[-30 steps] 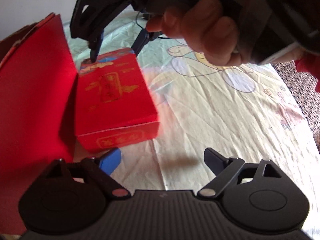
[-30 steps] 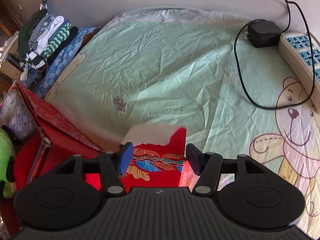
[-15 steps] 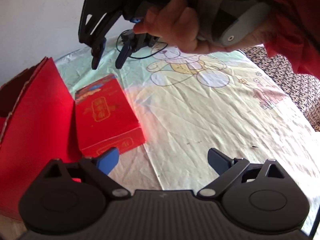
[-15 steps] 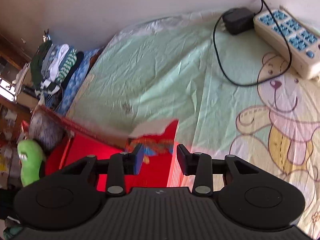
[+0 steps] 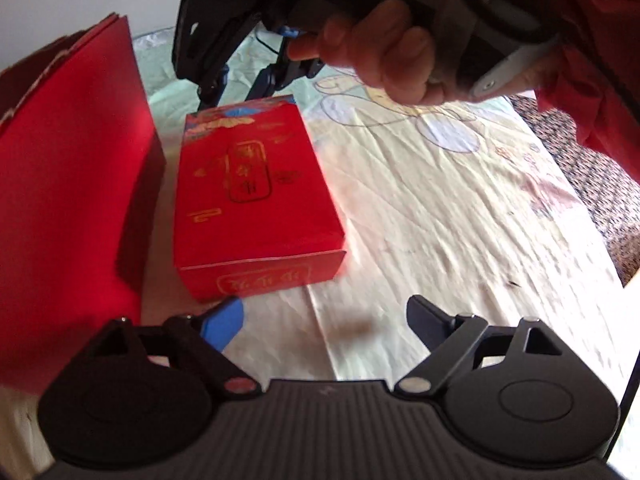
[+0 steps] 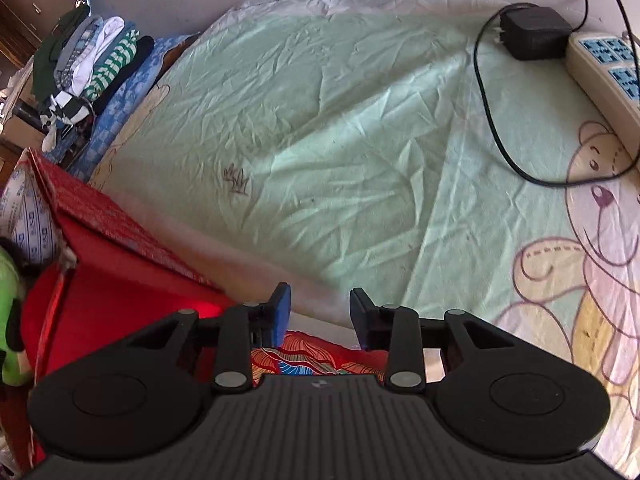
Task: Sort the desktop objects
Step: 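Grasp the red gift box across its sides with the right tool, then lift the red gift box and carry it over the red box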
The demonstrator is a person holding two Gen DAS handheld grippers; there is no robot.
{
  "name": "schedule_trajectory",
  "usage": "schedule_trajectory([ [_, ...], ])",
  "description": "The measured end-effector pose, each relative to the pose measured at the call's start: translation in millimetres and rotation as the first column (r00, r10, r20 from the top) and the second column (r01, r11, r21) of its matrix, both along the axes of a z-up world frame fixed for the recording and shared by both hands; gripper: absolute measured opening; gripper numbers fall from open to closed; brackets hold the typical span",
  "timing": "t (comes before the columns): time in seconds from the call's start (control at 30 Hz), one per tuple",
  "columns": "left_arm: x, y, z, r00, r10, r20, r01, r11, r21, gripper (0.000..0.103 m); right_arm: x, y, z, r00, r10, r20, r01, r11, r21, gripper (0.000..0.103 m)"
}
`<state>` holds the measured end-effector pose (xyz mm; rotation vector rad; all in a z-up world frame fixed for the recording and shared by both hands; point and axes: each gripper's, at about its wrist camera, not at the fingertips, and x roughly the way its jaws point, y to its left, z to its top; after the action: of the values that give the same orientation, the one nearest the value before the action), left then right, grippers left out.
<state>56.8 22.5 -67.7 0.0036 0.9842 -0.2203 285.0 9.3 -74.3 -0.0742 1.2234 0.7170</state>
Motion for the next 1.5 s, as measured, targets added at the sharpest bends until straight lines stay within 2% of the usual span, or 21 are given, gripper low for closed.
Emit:
schedule_trajectory([
  [0.1, -25.8, -6.3, 6.4, 0.988, -0.152, -0.027, 0.15, 0.987, -0.052, 0.088, -15.9, -29.6, -3.0, 0.999, 0.032, -0.043, -0.032, 0.999, -0.001, 0.036],
  [0.23, -51.7, -17.2, 13.3, 0.947, -0.32, -0.039, 0.317, 0.946, -0.075, 0.087, -43.6, -68.8, -8.2, 0.997, -0.003, -0.076, 0.006, 0.999, 0.031, 0.033],
  [0.33, -57.2, -21.1, 18.1, 0.916, -0.399, -0.048, 0.391, 0.913, -0.12, 0.084, -59.4, -98.3, -7.9, 0.992, -0.103, -0.076, 0.106, 0.994, 0.039, 0.034],
  [0.4, -62.1, -20.3, 24.8, 0.902, -0.43, -0.025, 0.425, 0.898, -0.11, 0.085, -70.8, -118.8, -1.1, 0.982, -0.181, -0.043, 0.184, 0.981, 0.056, 0.035],
  [0.43, -66.1, -18.2, 30.1, 0.898, -0.44, 0.0, 0.438, 0.894, -0.092, 0.09, -76.9, -130.4, 4.3, 0.974, -0.226, -0.019, 0.227, 0.971, 0.078, 0.035],
  [0.47, -70.2, -14.6, 35.5, 0.892, -0.451, 0.024, 0.451, 0.889, -0.079, 0.094, -83.4, -145.7, 12.0, 0.959, -0.284, 0.0, 0.282, 0.951, 0.127, 0.037],
  [0.5, -73.9, -10.7, 40.4, 0.888, -0.458, 0.044, 0.46, 0.885, -0.069, 0.095, -89.1, -159.9, 18.7, 0.942, -0.334, 0.001, 0.329, 0.928, 0.175, 0.045],
  [0.57, -78.4, -0.2, 47.3, 0.888, -0.457, 0.058, 0.46, 0.885, -0.069, 0.095, -100.7, -182.8, 28.8, 0.912, -0.411, 0.0, 0.399, 0.885, 0.239, 0.057],
  [0.6, -80.2, 5.3, 50.5, 0.889, -0.453, 0.065, 0.457, 0.886, -0.071, 0.095, -107.0, -188.7, 30.5, 0.905, -0.425, 0.006, 0.412, 0.879, 0.239, 0.059],
  [0.73, -66.3, 23.2, 58.4, 0.929, -0.359, 0.094, 0.369, 0.92, -0.133, 0.096, -129.7, -197.8, 19.9, 0.9, -0.435, -0.022, 0.429, 0.878, 0.211, 0.057],
  [0.83, -38.0, 24.2, 49.7, 0.966, -0.241, 0.091, 0.255, 0.946, -0.203, 0.098, -144.3, -209.6, 8.2, 0.879, -0.47, -0.082, 0.475, 0.846, 0.243, 0.058],
  [0.87, -27.8, 23.3, 46.0, 0.976, -0.202, 0.083, 0.216, 0.95, -0.227, 0.098, -149.3, -212.8, 5.8, 0.862, -0.497, -0.1, 0.505, 0.823, 0.259, 0.058],
  [0.97, -0.2, 20.8, 31.9, 0.992, -0.125, 0.025, 0.127, 0.941, -0.315, 0.098, -160.4, -228.5, -0.3, 0.813, -0.557, -0.168, 0.58, 0.756, 0.304, 0.06],
  [1.03, 11.5, 17.0, 22.1, 0.995, -0.102, -0.015, 0.089, 0.923, -0.374, 0.099, -166.8, -238.7, -4.5, 0.788, -0.572, -0.227, 0.615, 0.715, 0.332, 0.062],
  [1.13, 18.4, 13.5, 10.1, 0.994, -0.092, -0.065, 0.057, 0.908, -0.414, 0.099, -172.0, -238.7, -8.8, 0.788, -0.56, -0.255, 0.616, 0.713, 0.336, 0.062],
  [1.3, 22.5, 16.1, 3.0, 0.991, -0.091, -0.1, 0.035, 0.887, -0.46, 0.096, -171.4, -227.3, -20.7, 0.789, -0.532, -0.307, 0.614, 0.706, 0.353, 0.062],
  [1.5, 26.5, 12.6, -5.1, 0.99, -0.099, -0.099, 0.047, 0.902, -0.429, 0.094, -168.0, -217.6, -29.8, 0.784, -0.535, -0.314, 0.619, 0.711, 0.335, 0.063],
])
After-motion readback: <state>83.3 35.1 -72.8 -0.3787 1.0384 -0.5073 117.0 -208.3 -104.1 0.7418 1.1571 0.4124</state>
